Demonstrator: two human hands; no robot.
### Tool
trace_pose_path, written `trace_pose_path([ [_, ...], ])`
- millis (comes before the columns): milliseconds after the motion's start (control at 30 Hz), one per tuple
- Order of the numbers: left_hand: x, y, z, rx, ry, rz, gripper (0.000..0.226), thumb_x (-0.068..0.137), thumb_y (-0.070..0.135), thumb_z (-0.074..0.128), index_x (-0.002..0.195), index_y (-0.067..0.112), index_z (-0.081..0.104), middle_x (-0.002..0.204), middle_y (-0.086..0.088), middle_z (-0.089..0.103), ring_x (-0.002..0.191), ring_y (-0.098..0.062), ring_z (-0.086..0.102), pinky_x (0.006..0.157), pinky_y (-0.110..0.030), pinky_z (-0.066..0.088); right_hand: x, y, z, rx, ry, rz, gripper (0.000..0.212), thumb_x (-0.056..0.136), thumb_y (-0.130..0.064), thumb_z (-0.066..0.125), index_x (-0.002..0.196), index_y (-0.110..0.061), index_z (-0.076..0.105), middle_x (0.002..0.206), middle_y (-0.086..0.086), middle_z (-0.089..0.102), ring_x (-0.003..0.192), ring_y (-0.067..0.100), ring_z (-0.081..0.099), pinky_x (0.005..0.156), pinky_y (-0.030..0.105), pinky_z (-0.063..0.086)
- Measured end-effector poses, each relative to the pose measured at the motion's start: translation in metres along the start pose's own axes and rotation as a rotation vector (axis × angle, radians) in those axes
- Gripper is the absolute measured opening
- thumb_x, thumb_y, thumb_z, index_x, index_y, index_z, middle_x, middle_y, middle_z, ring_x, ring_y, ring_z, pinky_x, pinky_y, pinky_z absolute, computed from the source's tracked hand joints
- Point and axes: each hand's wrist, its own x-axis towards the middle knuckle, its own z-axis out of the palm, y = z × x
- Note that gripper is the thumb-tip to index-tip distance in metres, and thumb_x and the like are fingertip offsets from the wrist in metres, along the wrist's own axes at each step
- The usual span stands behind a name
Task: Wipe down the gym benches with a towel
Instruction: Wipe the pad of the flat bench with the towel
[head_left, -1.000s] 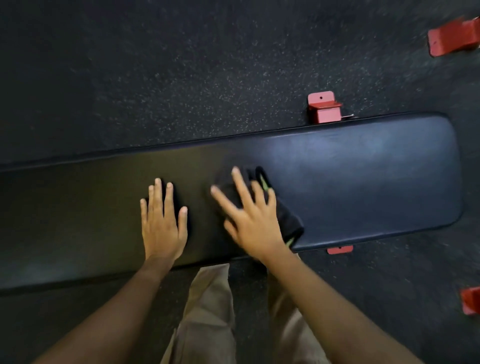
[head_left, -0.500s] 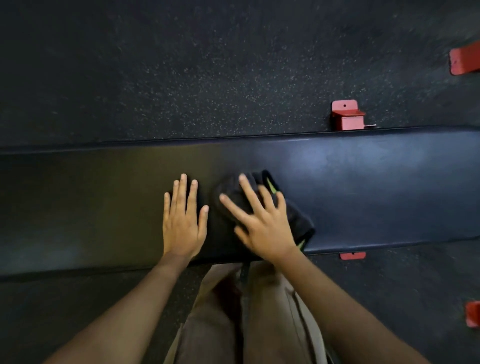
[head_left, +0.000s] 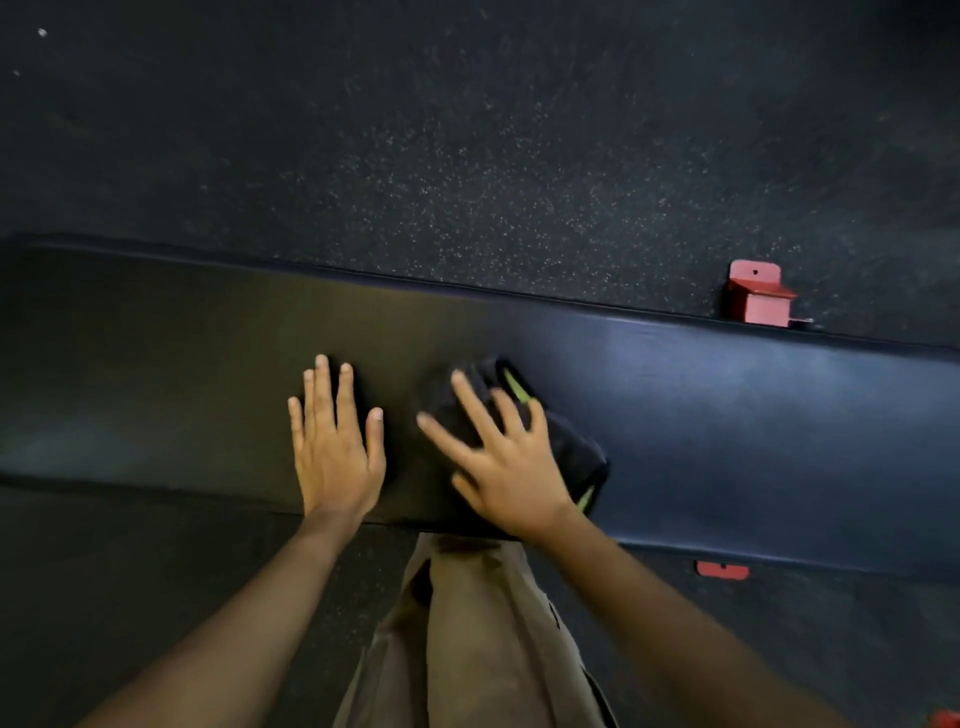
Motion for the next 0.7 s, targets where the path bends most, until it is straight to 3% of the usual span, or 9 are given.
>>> trace_pose_path([
  [67,-0.001,-0.016,-0.006,-0.002,0.006,-0.050,0.061,0.095,0.039,0.027,0.143,0.001,0.034,0.154,-0.018,0.021,0.143,-0.031,0.017,0.115,-0.045,0.010,-0.029,0.020,-0.003,-0.025,-0.023,-0.174,0.068,0.079,-0.044,0.057,0.143,-0.038,0.033,0.155,0.013,0.021,0.119,0.039,0.039,0.090,0.059,0.044],
  [100,-0.002,-0.022,-0.007,-0.001,0.002,-0.052,0.061,0.096,0.039,0.027,0.143,0.002,0.034,0.154,-0.018,0.020,0.143,-0.030,0.016,0.115,-0.045,0.010,-0.035,0.033,-0.006,-0.033,-0.023,-0.125,0.065,0.079,-0.045,0.052,0.141,-0.038,0.034,0.154,0.013,0.021,0.118,0.038,0.038,0.089,0.059,0.044],
  [233,-0.008,-0.046,-0.012,-0.024,-0.008,-0.088,0.062,0.096,0.041,0.028,0.144,0.002,0.033,0.155,-0.016,0.018,0.143,-0.030,0.015,0.116,-0.045,0.009,0.034,0.029,-0.009,0.048,0.097,0.720,0.064,0.079,-0.039,0.057,0.139,-0.032,0.039,0.155,0.018,0.022,0.122,0.043,0.036,0.093,0.064,0.035],
  [300,-0.007,-0.057,-0.016,-0.021,-0.012,-0.095,0.062,0.096,0.041,0.027,0.144,0.003,0.032,0.155,-0.016,0.018,0.143,-0.029,0.014,0.116,-0.044,0.009,0.092,-0.002,-0.010,0.091,0.083,0.927,0.071,0.079,-0.036,0.066,0.144,-0.029,0.038,0.157,0.020,0.018,0.126,0.047,0.035,0.097,0.065,0.031],
  [333,-0.006,-0.063,-0.018,-0.019,-0.012,-0.102,0.062,0.096,0.041,0.027,0.144,0.003,0.032,0.156,-0.016,0.017,0.144,-0.029,0.014,0.116,-0.044,0.008,0.111,-0.019,-0.009,0.091,0.054,0.834,0.073,0.078,-0.035,0.067,0.145,-0.029,0.037,0.157,0.021,0.017,0.127,0.047,0.035,0.098,0.065,0.029],
  [467,0.004,-0.098,-0.032,-0.021,0.002,-0.148,0.062,0.095,0.040,0.027,0.144,0.003,0.032,0.155,-0.017,0.017,0.143,-0.031,0.014,0.115,-0.045,0.009,0.089,-0.075,0.012,0.018,-0.011,-0.074,0.074,0.075,-0.040,0.067,0.144,-0.034,0.039,0.157,0.016,0.019,0.122,0.042,0.039,0.094,0.060,0.038],
  [533,0.010,-0.116,-0.042,-0.016,-0.007,-0.159,0.063,0.095,0.040,0.028,0.144,0.002,0.032,0.155,-0.018,0.018,0.143,-0.031,0.015,0.115,-0.045,0.010,0.057,-0.067,0.011,0.010,-0.060,-0.281,0.077,0.074,-0.044,0.069,0.143,-0.037,0.036,0.156,0.014,0.019,0.121,0.039,0.039,0.093,0.056,0.041],
  [600,0.018,-0.130,-0.049,-0.012,-0.014,-0.148,0.063,0.095,0.041,0.027,0.144,0.002,0.032,0.155,-0.017,0.017,0.144,-0.030,0.014,0.116,-0.045,0.010,0.048,-0.046,0.005,-0.017,-0.061,-0.187,0.080,0.068,-0.044,0.074,0.139,-0.038,0.037,0.153,0.013,0.022,0.118,0.038,0.039,0.090,0.058,0.042],
  [700,0.031,-0.153,-0.057,-0.022,-0.004,-0.154,0.062,0.095,0.041,0.028,0.145,0.002,0.031,0.155,-0.017,0.017,0.144,-0.029,0.013,0.116,-0.044,0.009,0.103,-0.052,-0.003,0.034,0.050,0.496,0.072,0.073,-0.038,0.069,0.138,-0.034,0.038,0.153,0.017,0.022,0.122,0.040,0.035,0.092,0.062,0.037],
])
